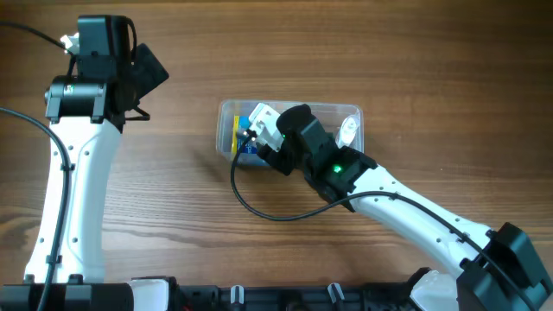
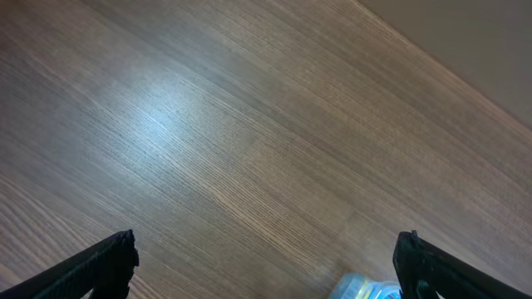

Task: Pack container
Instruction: 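Carry the Panadol box with the right gripper into the container's left side, then lower the Panadol box into the container and open the right gripper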

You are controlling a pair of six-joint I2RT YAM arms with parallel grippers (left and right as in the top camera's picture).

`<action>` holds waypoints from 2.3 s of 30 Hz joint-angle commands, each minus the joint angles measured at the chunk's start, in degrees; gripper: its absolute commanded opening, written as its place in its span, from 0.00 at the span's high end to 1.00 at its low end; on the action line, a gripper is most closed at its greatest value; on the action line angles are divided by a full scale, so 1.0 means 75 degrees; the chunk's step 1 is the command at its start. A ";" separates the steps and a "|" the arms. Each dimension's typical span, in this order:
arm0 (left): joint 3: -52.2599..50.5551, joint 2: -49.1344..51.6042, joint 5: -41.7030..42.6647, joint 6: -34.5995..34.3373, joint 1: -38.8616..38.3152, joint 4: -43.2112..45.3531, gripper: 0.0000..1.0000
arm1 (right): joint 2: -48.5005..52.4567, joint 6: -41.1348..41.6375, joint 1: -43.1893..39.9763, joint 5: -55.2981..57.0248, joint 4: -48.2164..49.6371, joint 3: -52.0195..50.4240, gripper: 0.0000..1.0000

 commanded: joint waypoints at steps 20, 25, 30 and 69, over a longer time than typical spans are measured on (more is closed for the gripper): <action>0.0044 0.0029 -0.0125 0.0009 0.0041 0.0017 0.00 | 0.0393 0.2626 -0.0020 0.0659 0.0731 0.0137 0.84; 0.0044 0.0029 -0.0125 0.0009 0.0041 0.0017 0.00 | 0.1037 0.3791 -0.0020 0.0664 0.1314 0.0137 0.93; 0.0044 0.0029 -0.0125 0.0009 0.0041 0.0017 0.00 | 0.1431 0.3981 -0.0020 0.0656 0.1297 0.0140 0.94; 0.0044 0.0029 -0.0125 0.0009 0.0041 0.0017 0.00 | 0.1384 0.4686 -0.0006 0.1390 0.0146 0.0140 0.95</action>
